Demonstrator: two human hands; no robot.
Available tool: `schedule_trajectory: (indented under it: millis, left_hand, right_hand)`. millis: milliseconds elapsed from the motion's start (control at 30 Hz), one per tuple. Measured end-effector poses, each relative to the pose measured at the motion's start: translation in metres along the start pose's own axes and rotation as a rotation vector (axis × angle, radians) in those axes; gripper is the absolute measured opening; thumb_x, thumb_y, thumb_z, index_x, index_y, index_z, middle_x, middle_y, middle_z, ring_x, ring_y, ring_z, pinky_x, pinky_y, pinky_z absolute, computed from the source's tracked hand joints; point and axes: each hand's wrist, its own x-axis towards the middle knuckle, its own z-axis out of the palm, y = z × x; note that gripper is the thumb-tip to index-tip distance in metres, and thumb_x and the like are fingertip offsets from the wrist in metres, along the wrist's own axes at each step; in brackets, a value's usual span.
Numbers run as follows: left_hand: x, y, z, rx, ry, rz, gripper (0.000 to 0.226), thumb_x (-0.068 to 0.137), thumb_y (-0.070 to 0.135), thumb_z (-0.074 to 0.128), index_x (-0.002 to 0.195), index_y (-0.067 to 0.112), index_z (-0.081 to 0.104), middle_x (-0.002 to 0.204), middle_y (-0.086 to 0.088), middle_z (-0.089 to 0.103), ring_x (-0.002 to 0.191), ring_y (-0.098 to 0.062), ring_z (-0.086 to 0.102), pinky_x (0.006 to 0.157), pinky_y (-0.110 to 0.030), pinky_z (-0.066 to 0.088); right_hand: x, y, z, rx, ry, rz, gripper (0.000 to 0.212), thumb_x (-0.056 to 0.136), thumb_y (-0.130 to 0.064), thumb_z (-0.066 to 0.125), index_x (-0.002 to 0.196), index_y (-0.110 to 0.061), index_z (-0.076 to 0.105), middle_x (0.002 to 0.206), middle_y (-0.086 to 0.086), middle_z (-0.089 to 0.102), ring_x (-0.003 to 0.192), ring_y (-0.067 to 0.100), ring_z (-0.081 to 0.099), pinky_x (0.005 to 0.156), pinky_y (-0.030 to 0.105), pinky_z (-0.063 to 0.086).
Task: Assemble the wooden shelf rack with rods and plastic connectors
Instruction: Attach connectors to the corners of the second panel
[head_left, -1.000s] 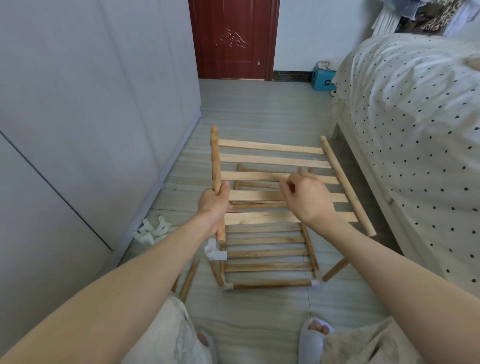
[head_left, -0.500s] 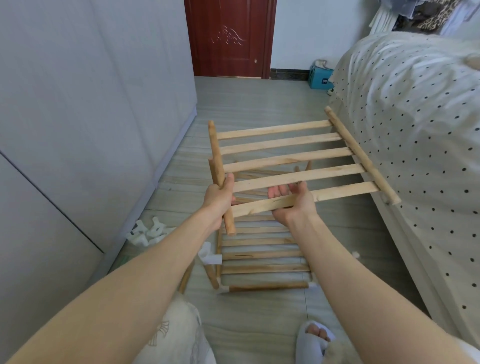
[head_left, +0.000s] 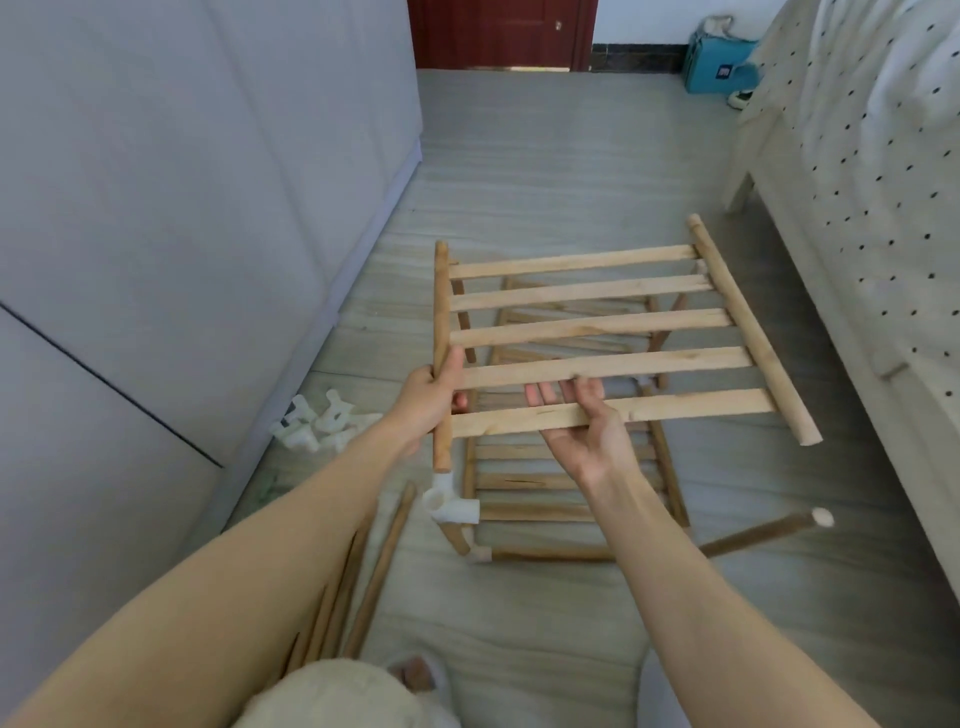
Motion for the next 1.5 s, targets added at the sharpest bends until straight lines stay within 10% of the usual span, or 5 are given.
schedule_trajectory:
  millis: [533, 733, 867, 1067, 1500]
  left_hand:
    - [0.006, -0.025, 0.004, -0.035, 0.023, 0.004, 0.044, 0.096, 0.051, 0.036, 0.08, 0.014, 0.055, 0.059, 0.003, 0.054, 0.062, -0.012, 0.054, 0.064, -0.019, 0.046]
    - [-0.029, -0.036, -0.009, 0.074, 0.049, 0.137, 0.028, 0.102, 0.022, 0.029, 0.127, 0.019, 0.042, 0.104, 0.002, 0.057, 0.09, -0.012, 0.06, 0.079, -0.03, 0.052]
    - [-0.071, -0.07, -0.049, 0.339, -0.207, 0.284, 0.076, 0.085, -0.013, 0.04, 0.139, 0.038, 0.023, 0.135, 0.009, 0.039, 0.116, -0.007, 0.048, 0.087, -0.022, 0.047]
    - [-0.093, -0.071, -0.055, 0.649, -0.496, 0.315, 0.121, 0.063, 0.061, 0.074, 0.13, 0.057, -0.026, 0.141, 0.039, -0.028, 0.133, 0.017, -0.018, 0.112, -0.022, 0.007]
    - [-0.089, -0.056, -0.038, 0.847, -0.353, 0.475, 0.112, 0.065, 0.061, 0.071, 0.144, 0.036, -0.005, 0.141, 0.037, -0.02, 0.132, 0.019, -0.009, 0.112, -0.019, 0.008]
  right_hand:
    - [0.011, 0.004, -0.017, -0.04, -0.018, -0.017, 0.032, 0.098, -0.003, 0.037, 0.12, -0.016, 0.056, 0.095, 0.013, 0.072, 0.11, 0.033, 0.058, 0.093, 0.046, 0.046]
    - [0.0, 0.001, -0.023, -0.034, -0.014, -0.034, 0.034, 0.096, -0.001, 0.04, 0.121, -0.016, 0.057, 0.106, 0.015, 0.068, 0.109, 0.033, 0.06, 0.085, 0.046, 0.05]
    - [-0.005, -0.001, -0.026, -0.049, -0.01, -0.035, 0.037, 0.096, 0.002, 0.039, 0.122, -0.018, 0.057, 0.105, 0.016, 0.069, 0.11, 0.032, 0.06, 0.084, 0.045, 0.051]
    - [-0.013, 0.002, -0.03, -0.056, 0.0, -0.056, 0.048, 0.094, 0.009, 0.034, 0.127, -0.021, 0.05, 0.123, 0.016, 0.057, 0.119, 0.032, 0.054, 0.09, 0.045, 0.048]
    - [-0.019, -0.006, -0.029, -0.162, 0.059, -0.024, 0.063, 0.092, 0.013, 0.031, 0.144, -0.023, 0.029, 0.145, 0.016, 0.039, 0.108, 0.032, 0.057, 0.059, 0.026, 0.054]
